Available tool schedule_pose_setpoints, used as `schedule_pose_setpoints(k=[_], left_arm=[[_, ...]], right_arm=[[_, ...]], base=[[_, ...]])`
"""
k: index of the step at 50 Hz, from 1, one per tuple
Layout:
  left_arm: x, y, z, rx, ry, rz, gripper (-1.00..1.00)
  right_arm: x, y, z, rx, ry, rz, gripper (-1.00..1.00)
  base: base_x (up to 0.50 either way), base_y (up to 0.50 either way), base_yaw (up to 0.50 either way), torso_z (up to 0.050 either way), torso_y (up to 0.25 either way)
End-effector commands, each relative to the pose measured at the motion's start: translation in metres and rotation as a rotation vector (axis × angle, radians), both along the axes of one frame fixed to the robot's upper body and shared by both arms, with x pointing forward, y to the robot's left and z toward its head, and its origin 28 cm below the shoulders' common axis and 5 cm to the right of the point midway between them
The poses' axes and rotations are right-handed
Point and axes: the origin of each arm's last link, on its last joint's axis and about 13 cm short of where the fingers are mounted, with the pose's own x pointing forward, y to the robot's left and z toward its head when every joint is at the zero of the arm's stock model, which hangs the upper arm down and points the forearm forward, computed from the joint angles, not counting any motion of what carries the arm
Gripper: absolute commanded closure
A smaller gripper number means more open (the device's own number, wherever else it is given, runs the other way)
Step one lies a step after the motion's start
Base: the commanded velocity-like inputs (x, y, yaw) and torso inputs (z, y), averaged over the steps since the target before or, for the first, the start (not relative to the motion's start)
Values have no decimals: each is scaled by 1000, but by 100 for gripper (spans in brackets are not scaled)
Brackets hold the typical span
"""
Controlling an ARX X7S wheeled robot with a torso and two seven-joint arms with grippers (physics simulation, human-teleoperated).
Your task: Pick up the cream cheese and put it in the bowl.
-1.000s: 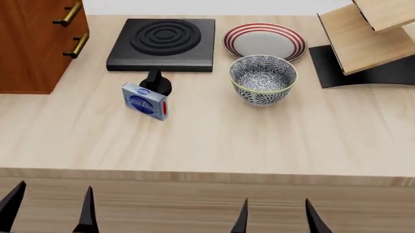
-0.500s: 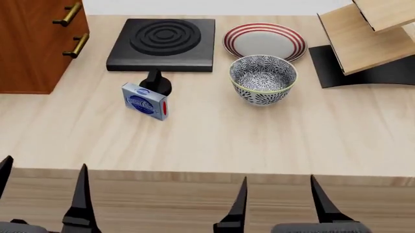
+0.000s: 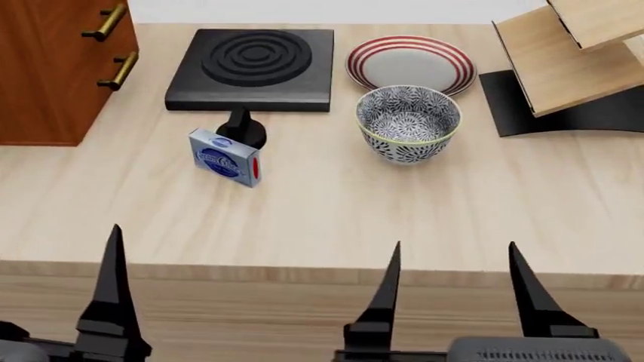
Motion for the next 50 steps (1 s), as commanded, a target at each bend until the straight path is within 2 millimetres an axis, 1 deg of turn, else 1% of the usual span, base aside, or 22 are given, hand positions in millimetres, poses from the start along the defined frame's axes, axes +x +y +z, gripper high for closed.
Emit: schedule_pose_setpoints(k=[1, 6, 17, 50], left_arm=[[-2, -1, 7, -28, -12, -18, -100], [-1, -2, 7, -15, -14, -14, -100], [-1, -2, 6, -13, -11, -10, -100], [-1, -2, 5, -5, -13, -3, -100]], right_arm=[[-2, -4, 7, 6, -38, -21, -100], [-2, -6, 5, 11, -35, -31, -100], [-2, -7, 6, 14, -37, -36, -100], [-2, -9, -2, 14, -15, -45, -100]], base=[[0, 0, 0, 0, 0], [0, 0, 0, 0, 0], [203, 147, 0, 0, 0], [295, 147, 0, 0, 0]])
